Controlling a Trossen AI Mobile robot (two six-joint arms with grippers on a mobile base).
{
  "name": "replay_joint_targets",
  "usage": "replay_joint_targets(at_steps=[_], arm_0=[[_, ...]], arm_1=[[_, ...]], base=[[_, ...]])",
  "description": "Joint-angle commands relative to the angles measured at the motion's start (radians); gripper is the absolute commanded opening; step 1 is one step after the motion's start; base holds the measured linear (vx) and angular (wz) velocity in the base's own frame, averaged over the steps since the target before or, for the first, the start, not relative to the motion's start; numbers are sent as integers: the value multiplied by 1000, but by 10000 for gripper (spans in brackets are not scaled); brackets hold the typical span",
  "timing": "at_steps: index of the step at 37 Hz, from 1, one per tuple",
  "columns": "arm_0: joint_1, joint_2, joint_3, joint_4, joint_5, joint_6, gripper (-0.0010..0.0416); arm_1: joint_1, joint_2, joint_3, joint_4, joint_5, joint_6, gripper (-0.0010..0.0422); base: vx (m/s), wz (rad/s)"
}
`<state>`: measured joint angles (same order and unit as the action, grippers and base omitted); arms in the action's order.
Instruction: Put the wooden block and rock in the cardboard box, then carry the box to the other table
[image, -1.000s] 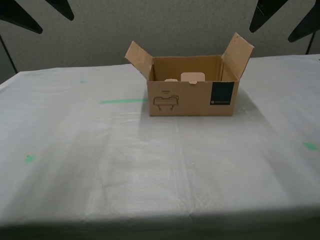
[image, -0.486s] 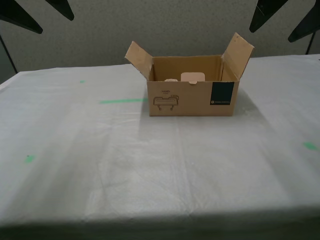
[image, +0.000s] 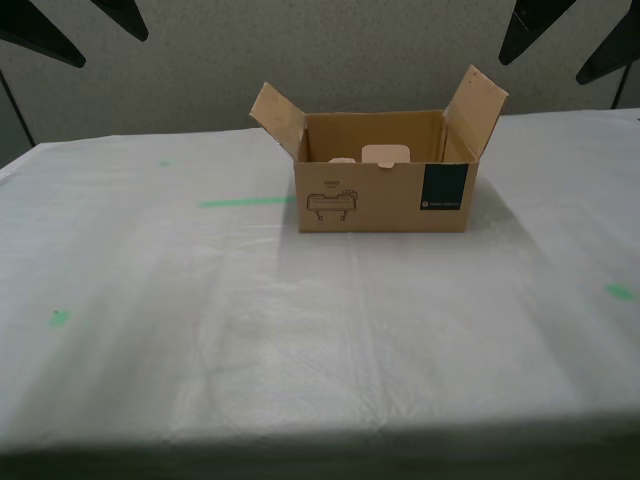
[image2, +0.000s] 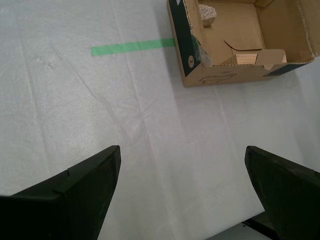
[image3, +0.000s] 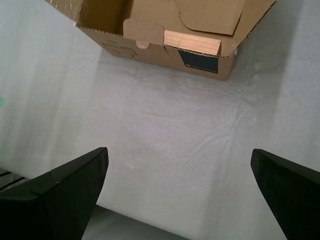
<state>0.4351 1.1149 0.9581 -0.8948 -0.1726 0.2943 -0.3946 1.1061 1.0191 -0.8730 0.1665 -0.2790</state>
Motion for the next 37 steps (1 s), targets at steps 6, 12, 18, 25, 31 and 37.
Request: replay_joint_targets(at_steps=[6, 12, 18, 25, 31, 37], arm_0=[[0, 0, 0, 1, -3, 2, 398], [0, 0, 0, 1, -3, 2, 399], [0, 0, 0, 1, -3, 2, 398], [0, 0, 0, 1, -3, 2, 399], [0, 0, 0, 1, -3, 2, 398], [0, 0, 0, 1, -3, 2, 399]], arm_1=[[0, 0, 0, 0, 2, 0, 339], [0, 0, 0, 0, 2, 0, 339], [0, 0, 0, 0, 2, 0, 339], [0, 0, 0, 0, 2, 0, 339], [0, 0, 0, 0, 2, 0, 339], [0, 0, 0, 0, 2, 0, 339]], base=[[0, 0], [0, 0], [0, 0], [0, 0], [0, 0], [0, 0]])
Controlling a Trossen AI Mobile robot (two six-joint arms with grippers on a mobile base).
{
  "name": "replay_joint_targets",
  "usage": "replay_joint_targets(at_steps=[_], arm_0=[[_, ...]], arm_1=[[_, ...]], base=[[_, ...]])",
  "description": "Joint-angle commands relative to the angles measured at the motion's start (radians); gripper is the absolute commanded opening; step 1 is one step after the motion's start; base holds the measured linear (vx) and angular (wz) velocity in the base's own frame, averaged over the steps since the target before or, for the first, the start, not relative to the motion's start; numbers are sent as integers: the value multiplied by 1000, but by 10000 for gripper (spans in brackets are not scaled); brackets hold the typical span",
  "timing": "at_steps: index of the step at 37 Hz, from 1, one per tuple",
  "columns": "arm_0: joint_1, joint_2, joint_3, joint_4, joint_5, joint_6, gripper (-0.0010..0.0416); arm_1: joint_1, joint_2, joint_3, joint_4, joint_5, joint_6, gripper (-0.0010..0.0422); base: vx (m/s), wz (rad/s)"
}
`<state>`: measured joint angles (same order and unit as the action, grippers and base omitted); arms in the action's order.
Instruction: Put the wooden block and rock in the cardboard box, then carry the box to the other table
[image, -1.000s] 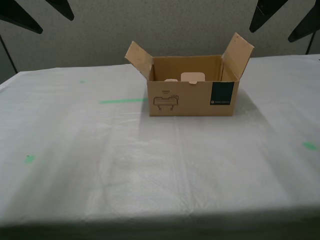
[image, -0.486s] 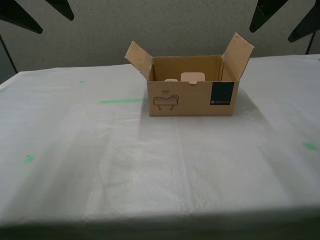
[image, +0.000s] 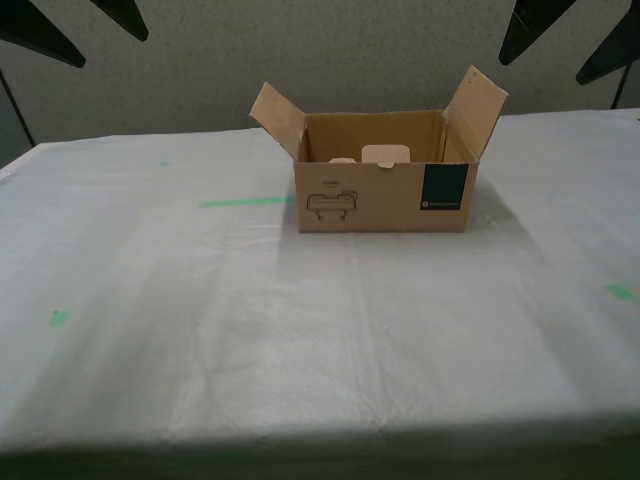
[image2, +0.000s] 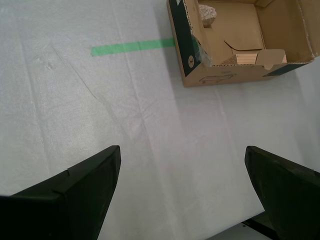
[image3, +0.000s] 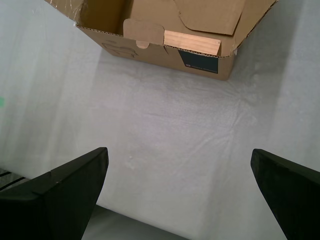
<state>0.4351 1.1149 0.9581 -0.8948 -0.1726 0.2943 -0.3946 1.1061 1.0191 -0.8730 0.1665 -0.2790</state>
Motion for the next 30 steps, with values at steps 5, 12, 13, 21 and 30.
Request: replay_joint_targets(at_steps=[5, 12, 13, 21, 30], arm_0=[[0, 0, 0, 1, -3, 2, 399], [0, 0, 0, 1, -3, 2, 398], [0, 0, 0, 1, -3, 2, 399], [0, 0, 0, 1, -3, 2, 399], [0, 0, 0, 1, -3, 2, 399]], arm_1=[[0, 0, 0, 0, 2, 0, 339], [0, 0, 0, 0, 2, 0, 339], [0, 0, 0, 1, 2, 0, 339], [0, 0, 0, 1, 2, 0, 339], [0, 0, 0, 0, 2, 0, 339]], base=[[0, 0], [0, 0], [0, 0], [0, 0], [0, 0]])
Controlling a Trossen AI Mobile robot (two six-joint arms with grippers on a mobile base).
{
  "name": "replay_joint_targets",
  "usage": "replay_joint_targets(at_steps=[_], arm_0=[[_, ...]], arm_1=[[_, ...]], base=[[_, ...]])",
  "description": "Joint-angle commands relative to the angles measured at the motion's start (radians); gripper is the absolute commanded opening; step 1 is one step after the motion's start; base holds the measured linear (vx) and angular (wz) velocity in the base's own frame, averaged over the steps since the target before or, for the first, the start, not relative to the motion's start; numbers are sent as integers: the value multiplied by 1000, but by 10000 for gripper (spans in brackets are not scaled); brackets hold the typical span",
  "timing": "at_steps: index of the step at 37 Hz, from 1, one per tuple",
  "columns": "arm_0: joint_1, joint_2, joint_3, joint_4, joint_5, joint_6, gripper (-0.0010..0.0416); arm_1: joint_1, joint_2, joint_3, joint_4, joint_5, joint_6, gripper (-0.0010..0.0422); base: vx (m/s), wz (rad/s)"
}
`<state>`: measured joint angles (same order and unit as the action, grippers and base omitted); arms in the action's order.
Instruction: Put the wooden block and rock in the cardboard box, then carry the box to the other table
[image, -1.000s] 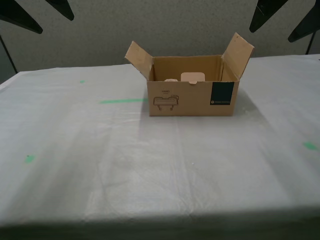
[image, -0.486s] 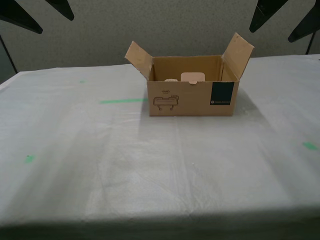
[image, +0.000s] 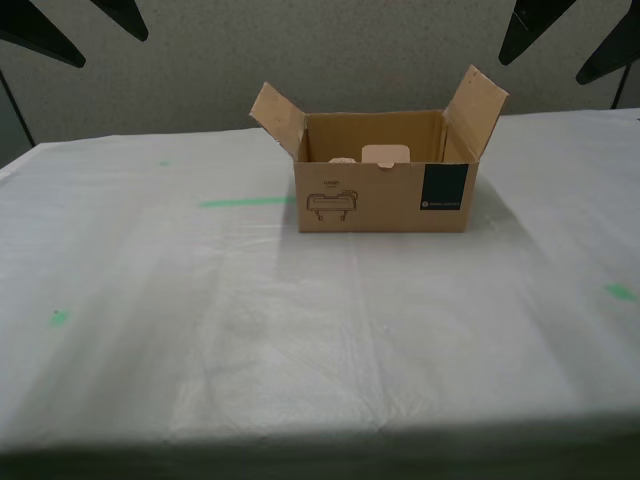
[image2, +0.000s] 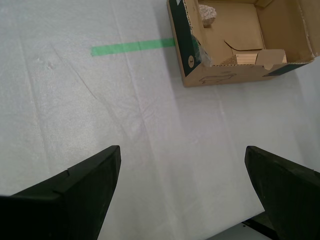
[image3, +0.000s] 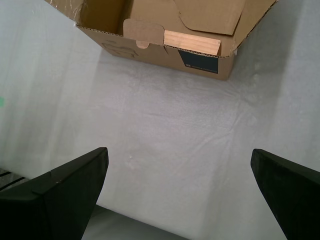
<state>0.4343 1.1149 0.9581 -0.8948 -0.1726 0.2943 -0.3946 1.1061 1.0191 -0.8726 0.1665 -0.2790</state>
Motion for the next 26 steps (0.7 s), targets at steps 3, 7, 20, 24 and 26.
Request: replay_joint_targets(at_steps=[3, 7, 20, 24, 26], arm_0=[[0, 0, 0, 1, -3, 2, 398], [0, 0, 0, 1, -3, 2, 398], [0, 0, 0, 1, -3, 2, 398], [0, 0, 0, 1, -3, 2, 398], [0, 0, 0, 1, -2, 2, 399]], arm_1=[[0, 0, 0, 0, 2, 0, 339], [0, 0, 0, 0, 2, 0, 339], [0, 0, 0, 0, 2, 0, 339], [0, 0, 0, 0, 2, 0, 339], [0, 0, 0, 0, 2, 0, 339]], base=[[0, 0], [0, 0], [0, 0], [0, 0], [0, 0]])
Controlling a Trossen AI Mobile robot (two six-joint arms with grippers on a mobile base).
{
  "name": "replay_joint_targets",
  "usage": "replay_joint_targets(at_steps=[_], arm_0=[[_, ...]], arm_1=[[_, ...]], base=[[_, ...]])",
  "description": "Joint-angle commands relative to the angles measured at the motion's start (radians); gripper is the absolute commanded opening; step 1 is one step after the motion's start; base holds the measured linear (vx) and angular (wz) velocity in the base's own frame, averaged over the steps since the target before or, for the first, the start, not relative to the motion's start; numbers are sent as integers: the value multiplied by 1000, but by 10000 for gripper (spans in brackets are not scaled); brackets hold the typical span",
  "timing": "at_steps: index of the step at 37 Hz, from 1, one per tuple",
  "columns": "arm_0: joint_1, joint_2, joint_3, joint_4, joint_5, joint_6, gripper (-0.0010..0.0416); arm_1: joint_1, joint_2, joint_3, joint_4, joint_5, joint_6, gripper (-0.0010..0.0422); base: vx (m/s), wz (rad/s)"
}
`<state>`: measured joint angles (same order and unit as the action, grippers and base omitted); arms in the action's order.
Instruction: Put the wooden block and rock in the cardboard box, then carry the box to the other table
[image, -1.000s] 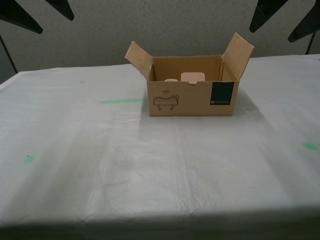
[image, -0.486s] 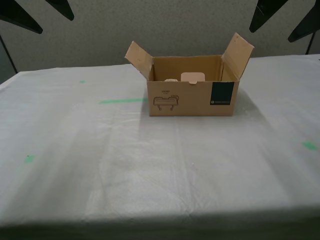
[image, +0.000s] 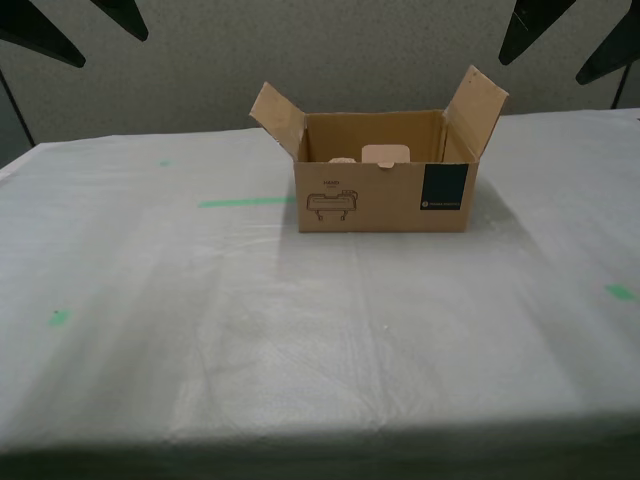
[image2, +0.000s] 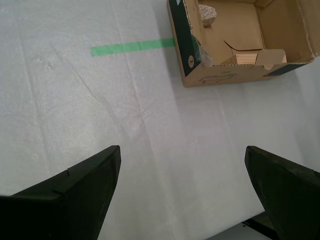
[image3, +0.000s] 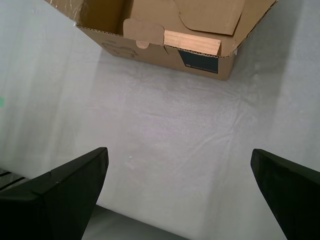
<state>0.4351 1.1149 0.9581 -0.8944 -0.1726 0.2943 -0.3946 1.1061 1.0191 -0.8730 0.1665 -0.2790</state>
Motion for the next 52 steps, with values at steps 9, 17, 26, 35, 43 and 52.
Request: replay_joint_targets(at_steps=[9, 17, 26, 35, 43, 52], arm_0=[[0, 0, 0, 1, -3, 2, 399], [0, 0, 0, 1, -3, 2, 399], [0, 0, 0, 1, -3, 2, 399], [0, 0, 0, 1, -3, 2, 398], [0, 0, 0, 1, -3, 2, 398], [0, 0, 0, 1, -3, 2, 398]], arm_1=[[0, 0, 0, 0, 2, 0, 339], [0, 0, 0, 0, 2, 0, 339], [0, 0, 0, 0, 2, 0, 339], [0, 0, 0, 0, 2, 0, 339], [0, 0, 0, 0, 2, 0, 339], [0, 0, 0, 0, 2, 0, 339]], base=[[0, 0], [0, 0], [0, 0], [0, 0], [0, 0], [0, 0]])
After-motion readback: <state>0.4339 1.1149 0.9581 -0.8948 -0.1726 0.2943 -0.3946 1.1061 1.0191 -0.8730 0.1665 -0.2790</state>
